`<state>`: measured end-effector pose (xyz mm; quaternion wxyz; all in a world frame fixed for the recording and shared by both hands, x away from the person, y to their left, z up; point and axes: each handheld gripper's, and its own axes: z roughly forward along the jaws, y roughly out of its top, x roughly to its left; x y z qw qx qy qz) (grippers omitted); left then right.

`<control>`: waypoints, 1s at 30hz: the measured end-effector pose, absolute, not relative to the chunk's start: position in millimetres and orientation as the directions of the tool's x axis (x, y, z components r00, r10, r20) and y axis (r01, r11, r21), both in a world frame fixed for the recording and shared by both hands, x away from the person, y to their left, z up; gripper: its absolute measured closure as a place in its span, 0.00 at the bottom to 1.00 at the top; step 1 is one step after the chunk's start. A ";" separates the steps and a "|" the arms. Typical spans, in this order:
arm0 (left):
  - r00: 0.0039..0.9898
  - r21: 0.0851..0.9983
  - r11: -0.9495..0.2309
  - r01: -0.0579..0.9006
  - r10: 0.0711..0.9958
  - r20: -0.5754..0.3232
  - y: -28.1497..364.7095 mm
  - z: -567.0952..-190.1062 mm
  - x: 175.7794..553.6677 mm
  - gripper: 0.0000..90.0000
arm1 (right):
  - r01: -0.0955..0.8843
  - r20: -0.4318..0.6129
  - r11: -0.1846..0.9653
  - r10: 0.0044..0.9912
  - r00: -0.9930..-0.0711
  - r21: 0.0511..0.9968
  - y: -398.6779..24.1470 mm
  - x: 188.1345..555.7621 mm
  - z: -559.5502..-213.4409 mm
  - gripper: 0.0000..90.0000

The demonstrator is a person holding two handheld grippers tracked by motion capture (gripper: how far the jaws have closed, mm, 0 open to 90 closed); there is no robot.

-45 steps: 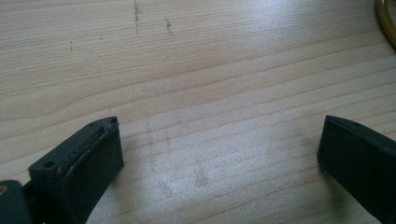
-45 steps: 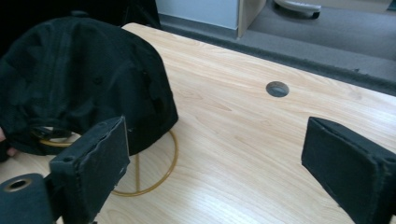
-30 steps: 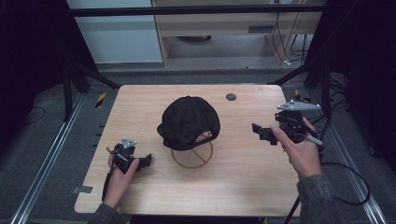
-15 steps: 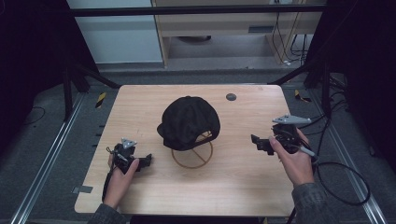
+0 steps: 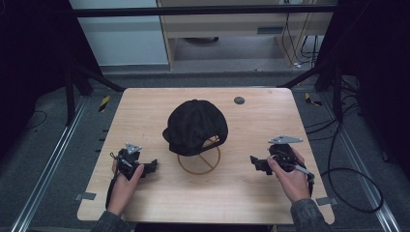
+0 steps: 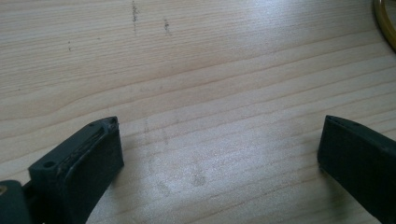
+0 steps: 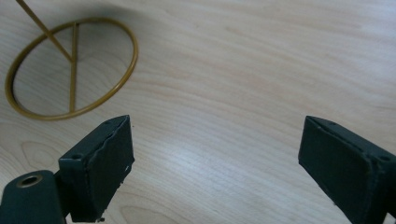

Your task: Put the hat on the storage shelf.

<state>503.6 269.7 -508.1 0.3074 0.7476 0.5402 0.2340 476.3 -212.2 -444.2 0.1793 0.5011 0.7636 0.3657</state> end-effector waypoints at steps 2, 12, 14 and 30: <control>0.307 0.712 -0.227 0.664 0.952 0.018 269.7 -508.1 503.6 0.00 | 0.639 0.096 0.233 0.895 -0.436 0.733 -209.1 477.3 -450.5 0.12; 0.301 0.712 -0.223 0.666 0.954 0.017 270.3 -507.9 505.8 0.00 | 0.664 0.127 0.214 0.896 -0.426 0.716 -190.0 486.4 -481.4 0.11; 0.298 0.712 -0.221 0.667 0.954 0.017 270.8 -507.9 506.6 0.00 | 0.670 0.116 0.228 0.897 -0.427 0.707 -186.1 488.6 -488.7 0.11; 0.227 0.714 -0.171 0.679 0.974 0.017 287.2 -507.7 515.6 0.00 | 0.610 -0.008 0.296 0.904 -0.428 0.735 -177.9 480.8 -511.6 0.08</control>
